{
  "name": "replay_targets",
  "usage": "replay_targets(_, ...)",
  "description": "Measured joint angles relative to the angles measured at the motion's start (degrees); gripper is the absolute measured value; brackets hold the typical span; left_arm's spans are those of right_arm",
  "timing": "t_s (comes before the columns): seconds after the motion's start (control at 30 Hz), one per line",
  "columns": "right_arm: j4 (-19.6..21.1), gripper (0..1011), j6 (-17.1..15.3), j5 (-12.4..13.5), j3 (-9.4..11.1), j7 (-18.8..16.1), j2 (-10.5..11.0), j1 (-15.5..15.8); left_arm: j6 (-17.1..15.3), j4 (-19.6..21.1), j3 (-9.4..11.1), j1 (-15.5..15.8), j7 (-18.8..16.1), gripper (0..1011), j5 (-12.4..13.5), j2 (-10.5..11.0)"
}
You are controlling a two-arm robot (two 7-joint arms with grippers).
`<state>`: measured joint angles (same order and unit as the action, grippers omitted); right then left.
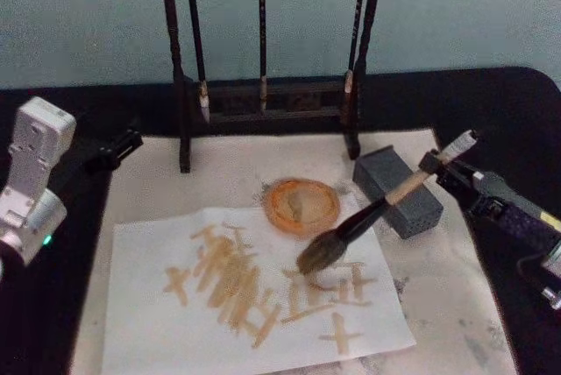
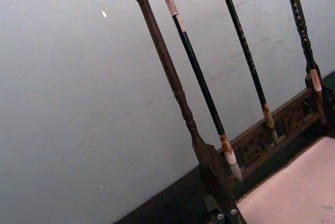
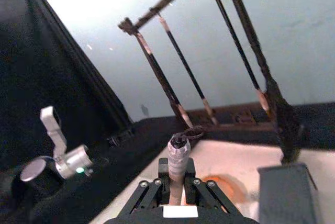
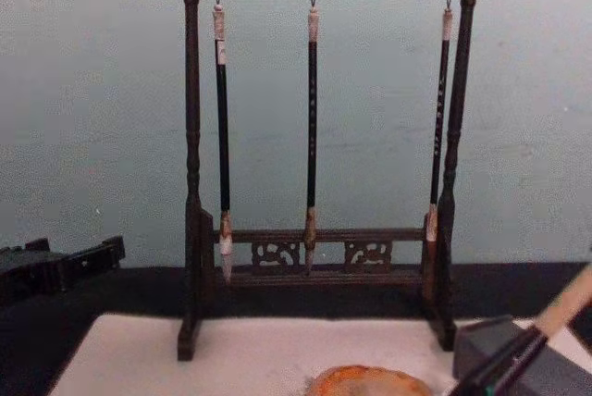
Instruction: Pick up the brush from the inkstone, write on the paper, then place the brush back to its original position.
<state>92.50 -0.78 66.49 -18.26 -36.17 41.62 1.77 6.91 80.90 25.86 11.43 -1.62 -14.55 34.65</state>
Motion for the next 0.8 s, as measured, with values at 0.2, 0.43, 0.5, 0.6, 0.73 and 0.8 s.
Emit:
replay_targets(0.2, 2.32, 161, -0.47, 1.19, -0.04, -0.43, 0.08, -0.36, 0.0, 0.0, 0.0, 0.0, 0.0, 1002, 0.0, 0.0)
replay_targets(0.43, 4.45, 161, -0.76, 0.91, -2.27, -0.6, -0.46, -1.51, 0.0, 0.0, 0.0, 0.0, 0.0, 1002, 0.0, 0.0)
replay_targets(0.5, 4.53, 163, -0.8, 0.46, -3.03, -0.6, -0.73, -1.81, 0.0, 0.0, 0.0, 0.0, 0.0, 1002, 0.0, 0.0)
replay_targets(0.6, 4.41, 161, -0.86, -0.6, -4.56, -0.48, -1.36, -2.51, 0.0, 0.0, 0.0, 0.0, 0.0, 1002, 0.0, 0.0)
replay_targets(0.73, 3.24, 163, -1.04, -1.54, -6.26, -0.47, -2.35, -3.35, 0.0, 0.0, 0.0, 0.0, 0.0, 1002, 0.0, 0.0)
replay_targets(0.8, 2.17, 161, -1.19, -1.96, -7.27, -0.47, -3.1, -3.91, 0.0, 0.0, 0.0, 0.0, 0.0, 1002, 0.0, 0.0)
